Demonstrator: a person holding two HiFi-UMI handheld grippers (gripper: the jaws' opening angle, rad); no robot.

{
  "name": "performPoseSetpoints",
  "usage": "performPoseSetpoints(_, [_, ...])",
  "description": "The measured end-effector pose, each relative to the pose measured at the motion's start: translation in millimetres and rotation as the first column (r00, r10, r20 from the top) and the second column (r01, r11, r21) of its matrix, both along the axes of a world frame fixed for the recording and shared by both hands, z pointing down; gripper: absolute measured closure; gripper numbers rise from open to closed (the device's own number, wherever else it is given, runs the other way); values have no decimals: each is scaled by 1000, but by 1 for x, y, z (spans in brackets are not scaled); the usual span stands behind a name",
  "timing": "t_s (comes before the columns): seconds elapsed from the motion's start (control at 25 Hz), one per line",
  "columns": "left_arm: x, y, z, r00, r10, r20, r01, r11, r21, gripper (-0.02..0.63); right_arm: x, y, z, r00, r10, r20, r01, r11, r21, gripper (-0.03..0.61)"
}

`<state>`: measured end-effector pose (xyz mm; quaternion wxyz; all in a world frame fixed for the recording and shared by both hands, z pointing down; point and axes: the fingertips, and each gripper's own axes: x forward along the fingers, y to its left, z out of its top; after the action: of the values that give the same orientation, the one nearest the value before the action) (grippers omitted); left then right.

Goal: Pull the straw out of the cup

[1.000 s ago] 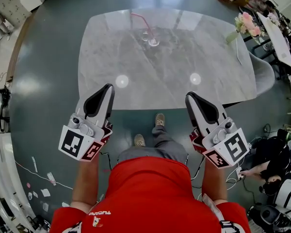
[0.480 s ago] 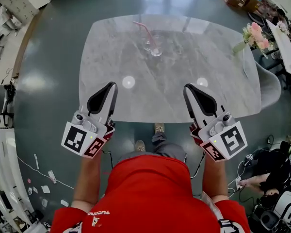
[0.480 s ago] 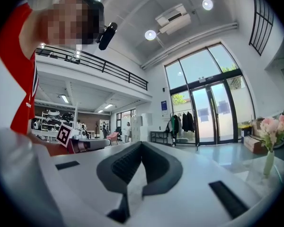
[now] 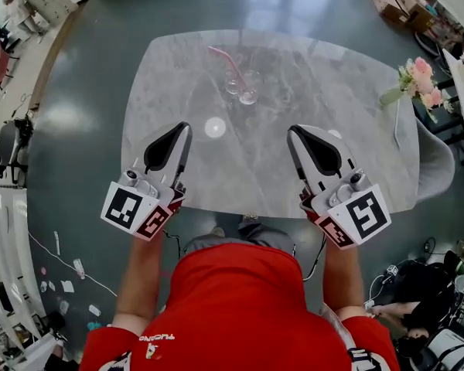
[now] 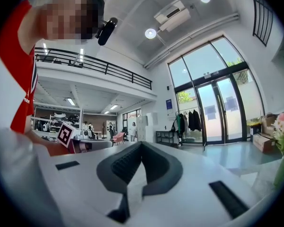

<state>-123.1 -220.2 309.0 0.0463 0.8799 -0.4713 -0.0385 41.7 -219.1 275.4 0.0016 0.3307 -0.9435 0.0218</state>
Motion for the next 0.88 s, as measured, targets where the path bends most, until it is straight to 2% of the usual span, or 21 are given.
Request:
performPoseSetpoints(0.44, [13,-48,20,995,-96,8,97,994,-58,609,20,-44,17,996,-72,-52,72,997,7,577])
performPoseSetpoints(0.88, [10,-110,60,999,-45,0,45,988,-146,606,11,-67,22,997,-33,-64,32,999,-9,577])
